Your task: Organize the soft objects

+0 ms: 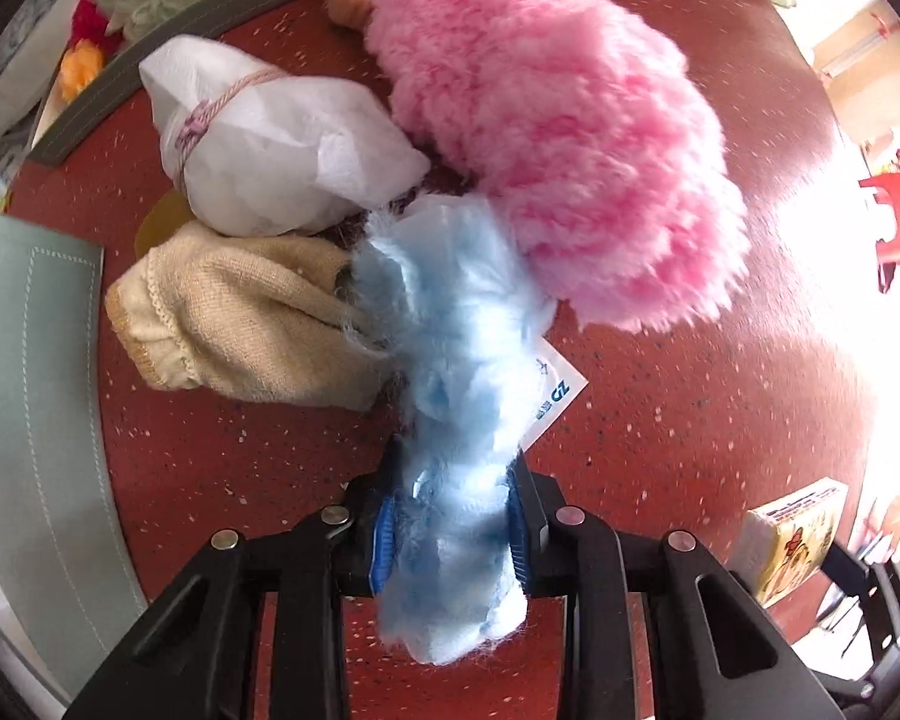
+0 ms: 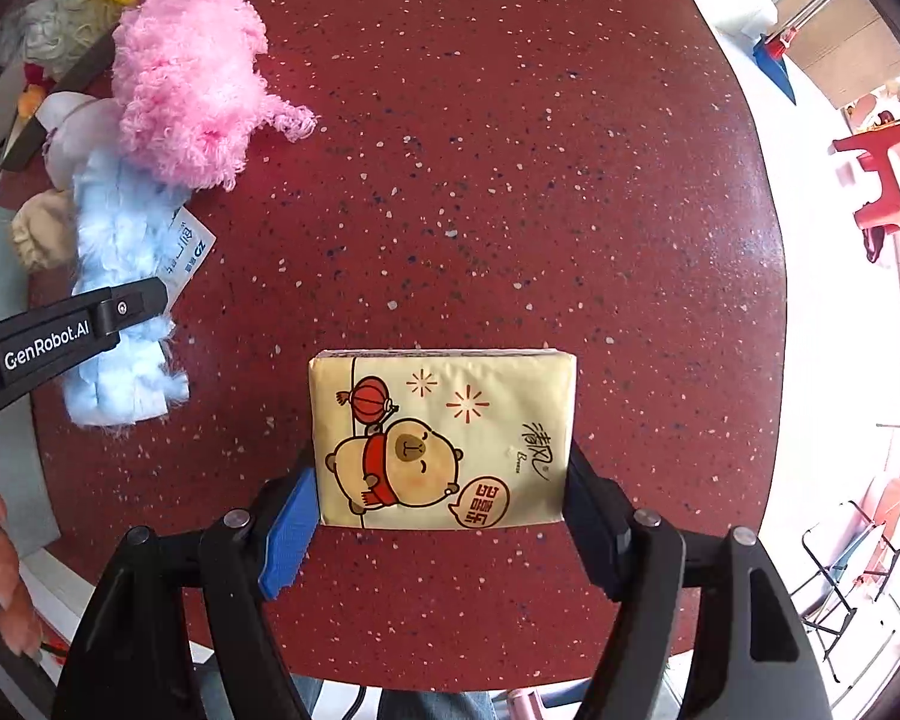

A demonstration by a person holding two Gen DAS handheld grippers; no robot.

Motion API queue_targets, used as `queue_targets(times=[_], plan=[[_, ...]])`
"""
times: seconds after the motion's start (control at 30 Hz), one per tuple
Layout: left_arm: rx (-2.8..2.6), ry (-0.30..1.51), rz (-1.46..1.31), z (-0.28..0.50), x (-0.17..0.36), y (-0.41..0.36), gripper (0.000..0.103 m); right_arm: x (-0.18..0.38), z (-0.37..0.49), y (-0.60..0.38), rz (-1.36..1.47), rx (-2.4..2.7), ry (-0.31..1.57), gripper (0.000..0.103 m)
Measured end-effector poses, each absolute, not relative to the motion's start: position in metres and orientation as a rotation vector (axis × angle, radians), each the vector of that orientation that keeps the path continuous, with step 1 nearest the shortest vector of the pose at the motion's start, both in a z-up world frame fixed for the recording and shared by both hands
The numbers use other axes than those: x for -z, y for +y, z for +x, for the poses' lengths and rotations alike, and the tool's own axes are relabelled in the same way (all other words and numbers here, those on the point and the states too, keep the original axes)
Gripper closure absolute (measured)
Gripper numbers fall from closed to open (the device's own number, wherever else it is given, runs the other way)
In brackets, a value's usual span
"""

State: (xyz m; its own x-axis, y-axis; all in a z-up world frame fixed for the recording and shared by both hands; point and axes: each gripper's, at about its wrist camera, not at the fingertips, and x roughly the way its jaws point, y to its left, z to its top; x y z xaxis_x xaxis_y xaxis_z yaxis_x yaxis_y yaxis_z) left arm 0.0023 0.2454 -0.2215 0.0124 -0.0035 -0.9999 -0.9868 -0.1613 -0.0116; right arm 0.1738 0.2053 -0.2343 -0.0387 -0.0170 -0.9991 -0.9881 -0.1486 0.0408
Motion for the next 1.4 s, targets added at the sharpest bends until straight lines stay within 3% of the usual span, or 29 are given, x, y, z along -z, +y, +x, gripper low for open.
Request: queue_targets(times=[0.53,1.03,1.4], plan=[[-1.087,1.11,-1.263,-0.001,0.163,0.155,0.072,0.215,0.2,0.164,-1.28,-1.325,1.292,0.027],[-1.076,1.046,-1.146,-0.033,0.105,0.145,0.072,0.156,0.157,0.188,-1.329,-1.387,1.159,0.027],[-1.128,0.93,-1.133,-0.056,0.095,0.155,0.072,0.126,0.126,0.193,-1.375,-1.434,1.038,0.027]])
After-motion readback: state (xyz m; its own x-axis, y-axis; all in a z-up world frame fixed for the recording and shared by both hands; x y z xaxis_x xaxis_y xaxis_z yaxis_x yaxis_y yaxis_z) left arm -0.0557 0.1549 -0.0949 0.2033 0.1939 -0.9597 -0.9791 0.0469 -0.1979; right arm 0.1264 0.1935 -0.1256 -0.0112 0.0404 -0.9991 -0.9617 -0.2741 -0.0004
